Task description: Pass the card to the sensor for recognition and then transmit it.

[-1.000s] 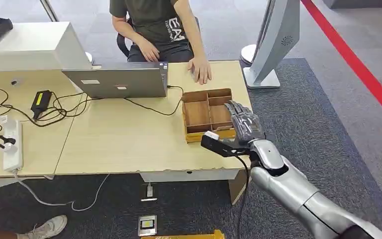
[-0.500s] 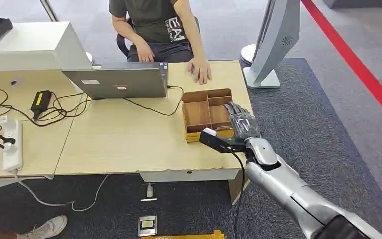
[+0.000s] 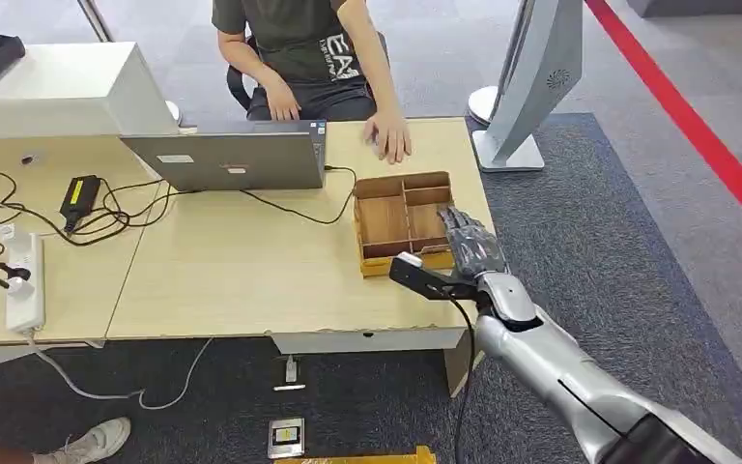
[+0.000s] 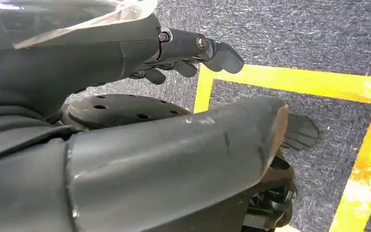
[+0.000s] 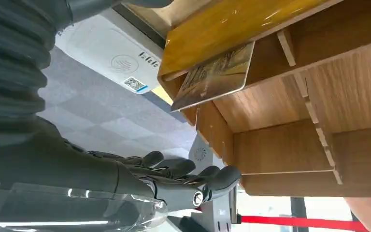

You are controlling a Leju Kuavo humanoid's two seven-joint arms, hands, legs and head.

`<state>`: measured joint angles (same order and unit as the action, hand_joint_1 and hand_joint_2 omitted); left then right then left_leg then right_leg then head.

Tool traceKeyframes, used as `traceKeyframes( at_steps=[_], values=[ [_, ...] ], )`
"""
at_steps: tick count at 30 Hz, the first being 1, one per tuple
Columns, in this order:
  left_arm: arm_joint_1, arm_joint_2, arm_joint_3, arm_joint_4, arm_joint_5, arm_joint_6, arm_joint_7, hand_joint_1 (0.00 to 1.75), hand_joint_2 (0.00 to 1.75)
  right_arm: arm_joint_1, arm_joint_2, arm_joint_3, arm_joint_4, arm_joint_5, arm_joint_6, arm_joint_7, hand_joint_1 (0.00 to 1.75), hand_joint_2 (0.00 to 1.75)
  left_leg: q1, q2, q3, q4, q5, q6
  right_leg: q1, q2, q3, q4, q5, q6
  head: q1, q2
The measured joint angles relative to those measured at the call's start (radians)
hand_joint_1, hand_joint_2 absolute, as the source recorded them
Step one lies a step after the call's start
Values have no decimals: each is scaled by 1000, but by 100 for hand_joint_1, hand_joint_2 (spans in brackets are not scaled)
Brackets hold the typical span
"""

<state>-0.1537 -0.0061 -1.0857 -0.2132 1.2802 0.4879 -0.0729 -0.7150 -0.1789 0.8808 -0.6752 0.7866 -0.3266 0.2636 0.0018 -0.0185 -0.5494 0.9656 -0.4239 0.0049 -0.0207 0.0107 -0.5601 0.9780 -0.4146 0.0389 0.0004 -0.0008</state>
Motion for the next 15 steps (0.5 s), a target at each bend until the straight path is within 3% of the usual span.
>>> traceKeyframes(
  at_steps=[15],
  values=[
    [0,0,-7,0,-3,3,1,0,0,0,14,0,35,3,-9,5,0,175,0,0,0,0,0,0,0,0,0,0,0,0,0,0]
  ],
)
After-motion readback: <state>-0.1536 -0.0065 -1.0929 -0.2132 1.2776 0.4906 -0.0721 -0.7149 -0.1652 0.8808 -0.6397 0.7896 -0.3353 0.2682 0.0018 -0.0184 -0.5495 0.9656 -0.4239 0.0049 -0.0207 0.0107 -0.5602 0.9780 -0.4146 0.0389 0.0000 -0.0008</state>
